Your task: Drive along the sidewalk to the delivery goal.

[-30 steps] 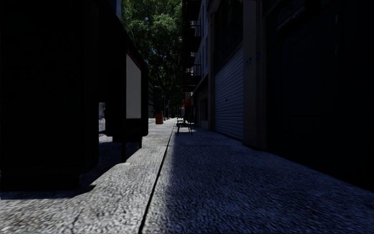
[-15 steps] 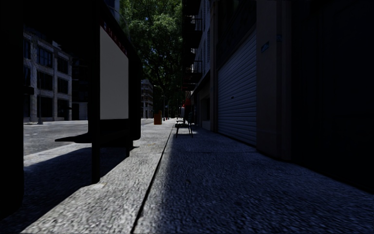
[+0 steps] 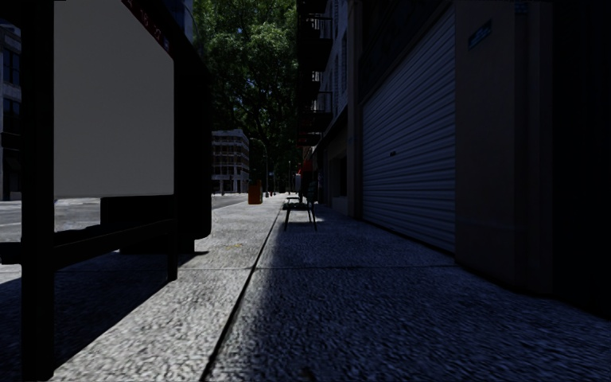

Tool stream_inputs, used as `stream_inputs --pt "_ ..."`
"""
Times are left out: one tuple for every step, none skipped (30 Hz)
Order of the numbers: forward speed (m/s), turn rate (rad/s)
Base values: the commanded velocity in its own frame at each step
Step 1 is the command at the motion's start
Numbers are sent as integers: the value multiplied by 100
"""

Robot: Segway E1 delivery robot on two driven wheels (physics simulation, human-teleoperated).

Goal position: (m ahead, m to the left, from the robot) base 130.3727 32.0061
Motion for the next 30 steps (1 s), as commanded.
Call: stream_inputs --pt "200 0" --pt "200 0" --pt "200 0" --pt "200 0" --pt "200 0" --pt "200 0" --pt "200 0" --pt "200 6" --pt "200 14" --pt "200 20" --pt "200 36" --pt "200 40" --pt "200 40" --pt "200 41" --pt "200 18" --pt "200 1" --pt "200 0" --pt "200 0" --pt "200 0" --pt "200 0" --pt "200 0" --pt "200 0" --pt "200 0" --pt "200 0" --pt "200 0" --pt "200 0" --pt "200 0" --pt "200 0" --pt "200 0" --pt "200 0"
